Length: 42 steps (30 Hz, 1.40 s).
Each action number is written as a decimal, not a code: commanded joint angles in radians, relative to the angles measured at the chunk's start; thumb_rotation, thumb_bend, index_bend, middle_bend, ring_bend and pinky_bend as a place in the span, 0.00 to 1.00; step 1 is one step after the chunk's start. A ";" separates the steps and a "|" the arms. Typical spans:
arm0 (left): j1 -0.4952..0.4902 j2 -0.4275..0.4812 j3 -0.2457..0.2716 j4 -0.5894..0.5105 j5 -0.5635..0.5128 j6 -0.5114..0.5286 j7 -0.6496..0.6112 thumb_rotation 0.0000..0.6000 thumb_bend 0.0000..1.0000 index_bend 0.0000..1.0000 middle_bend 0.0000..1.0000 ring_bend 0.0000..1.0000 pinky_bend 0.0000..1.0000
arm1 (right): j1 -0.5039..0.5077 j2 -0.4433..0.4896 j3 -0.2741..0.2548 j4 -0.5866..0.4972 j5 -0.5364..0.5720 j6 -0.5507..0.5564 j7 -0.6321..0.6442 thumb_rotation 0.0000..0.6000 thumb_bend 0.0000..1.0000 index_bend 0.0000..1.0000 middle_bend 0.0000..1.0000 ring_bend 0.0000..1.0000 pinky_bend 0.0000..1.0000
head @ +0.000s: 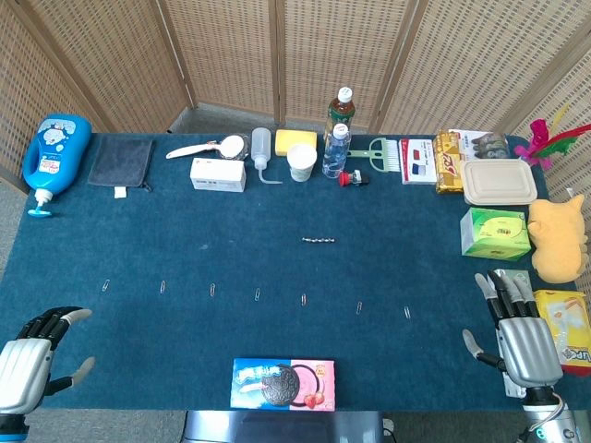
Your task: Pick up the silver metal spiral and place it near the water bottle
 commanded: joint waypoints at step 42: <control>-0.068 -0.081 -0.055 0.051 -0.066 -0.108 -0.001 1.00 0.38 0.23 0.24 0.18 0.21 | 0.413 -0.049 0.269 0.048 0.212 -0.529 0.286 0.85 0.39 0.00 0.46 0.44 0.32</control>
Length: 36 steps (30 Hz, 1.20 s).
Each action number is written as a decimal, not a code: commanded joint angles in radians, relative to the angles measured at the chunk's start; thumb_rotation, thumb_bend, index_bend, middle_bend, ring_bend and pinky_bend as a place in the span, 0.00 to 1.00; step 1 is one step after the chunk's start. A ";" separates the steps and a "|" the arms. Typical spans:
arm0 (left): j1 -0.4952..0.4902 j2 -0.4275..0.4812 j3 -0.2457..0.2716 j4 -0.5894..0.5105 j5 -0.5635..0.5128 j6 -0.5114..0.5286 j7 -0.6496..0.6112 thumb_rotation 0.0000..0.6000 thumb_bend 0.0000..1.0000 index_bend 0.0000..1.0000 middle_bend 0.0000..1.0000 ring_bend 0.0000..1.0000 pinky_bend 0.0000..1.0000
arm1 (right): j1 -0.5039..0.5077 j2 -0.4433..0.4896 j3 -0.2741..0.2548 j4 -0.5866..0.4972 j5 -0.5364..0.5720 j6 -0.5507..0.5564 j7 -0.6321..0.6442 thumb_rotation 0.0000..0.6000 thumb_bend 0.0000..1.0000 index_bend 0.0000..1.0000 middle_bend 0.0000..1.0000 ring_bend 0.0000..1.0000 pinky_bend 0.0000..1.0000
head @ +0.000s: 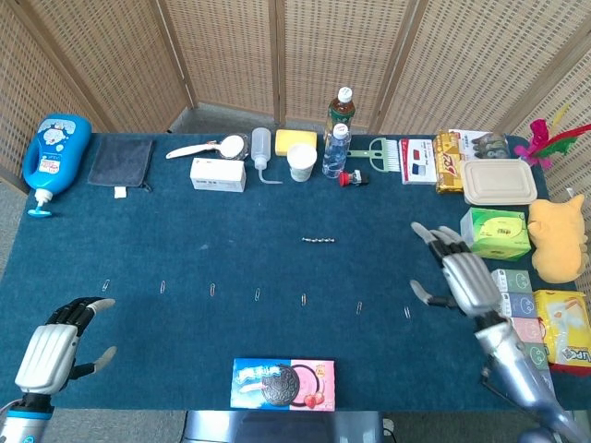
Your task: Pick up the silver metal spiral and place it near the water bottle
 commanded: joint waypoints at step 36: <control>-0.039 -0.034 -0.024 0.067 -0.077 -0.044 -0.026 1.00 0.38 0.23 0.24 0.18 0.21 | 0.459 -0.477 0.082 0.500 0.532 -0.346 -0.517 0.86 0.39 0.37 0.79 0.92 0.81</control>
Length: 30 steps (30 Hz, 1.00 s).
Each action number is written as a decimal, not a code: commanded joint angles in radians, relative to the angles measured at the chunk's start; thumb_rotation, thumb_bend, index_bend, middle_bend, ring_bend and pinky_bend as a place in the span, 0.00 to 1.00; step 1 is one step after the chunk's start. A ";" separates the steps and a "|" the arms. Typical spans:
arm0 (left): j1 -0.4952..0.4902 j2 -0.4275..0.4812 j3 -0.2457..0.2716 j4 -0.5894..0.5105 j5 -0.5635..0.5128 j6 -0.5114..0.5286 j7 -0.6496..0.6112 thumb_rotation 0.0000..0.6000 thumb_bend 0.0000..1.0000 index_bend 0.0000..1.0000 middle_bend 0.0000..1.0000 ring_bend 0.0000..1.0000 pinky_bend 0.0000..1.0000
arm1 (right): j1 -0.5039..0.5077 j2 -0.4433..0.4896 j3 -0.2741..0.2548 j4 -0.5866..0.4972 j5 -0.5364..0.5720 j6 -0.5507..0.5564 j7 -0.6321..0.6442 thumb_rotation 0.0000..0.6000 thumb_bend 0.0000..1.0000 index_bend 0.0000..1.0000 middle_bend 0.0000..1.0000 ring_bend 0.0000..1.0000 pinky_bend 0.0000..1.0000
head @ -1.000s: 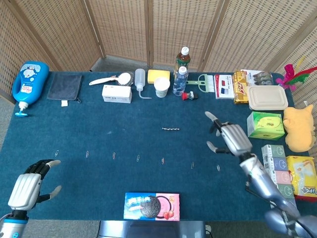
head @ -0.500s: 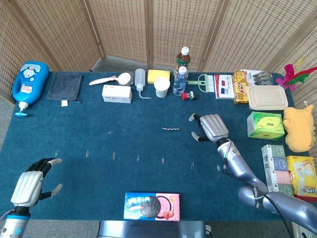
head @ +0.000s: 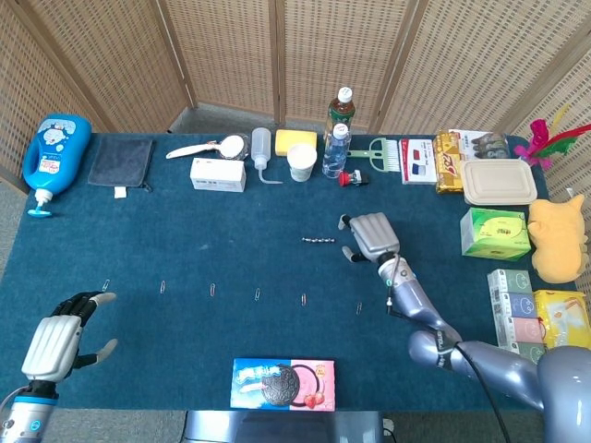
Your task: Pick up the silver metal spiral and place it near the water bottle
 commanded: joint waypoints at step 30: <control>0.010 0.012 0.007 0.010 -0.008 0.024 -0.021 1.00 0.38 0.23 0.24 0.18 0.21 | 0.102 -0.168 0.015 0.195 0.078 -0.001 -0.039 0.88 0.39 0.41 0.77 0.90 0.76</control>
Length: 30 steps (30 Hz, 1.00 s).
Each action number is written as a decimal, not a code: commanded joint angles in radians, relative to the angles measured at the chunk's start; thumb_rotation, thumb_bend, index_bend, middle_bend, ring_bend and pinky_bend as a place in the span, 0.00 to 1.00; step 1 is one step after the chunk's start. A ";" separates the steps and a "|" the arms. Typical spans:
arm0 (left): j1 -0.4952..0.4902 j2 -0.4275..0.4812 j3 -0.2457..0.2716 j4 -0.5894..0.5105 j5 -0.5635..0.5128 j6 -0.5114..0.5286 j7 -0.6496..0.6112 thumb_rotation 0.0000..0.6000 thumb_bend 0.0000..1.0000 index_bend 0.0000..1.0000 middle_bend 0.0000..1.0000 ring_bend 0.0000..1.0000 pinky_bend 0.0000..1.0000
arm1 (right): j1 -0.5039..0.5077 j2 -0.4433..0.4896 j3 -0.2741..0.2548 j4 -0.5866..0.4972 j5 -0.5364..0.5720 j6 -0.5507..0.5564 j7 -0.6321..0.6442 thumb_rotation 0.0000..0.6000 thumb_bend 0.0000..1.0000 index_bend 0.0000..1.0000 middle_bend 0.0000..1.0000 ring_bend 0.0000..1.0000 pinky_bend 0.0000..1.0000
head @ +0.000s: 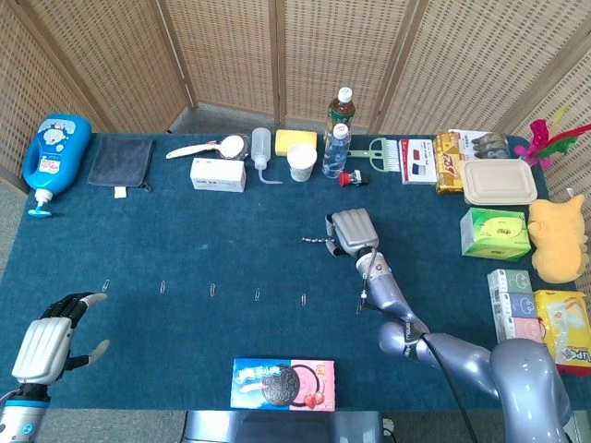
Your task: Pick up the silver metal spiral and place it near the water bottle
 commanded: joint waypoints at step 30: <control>-0.004 -0.003 -0.004 0.012 -0.016 -0.003 -0.010 1.00 0.38 0.23 0.24 0.18 0.21 | 0.044 -0.062 -0.009 0.093 0.021 -0.041 -0.046 1.00 0.42 0.49 0.77 0.89 0.74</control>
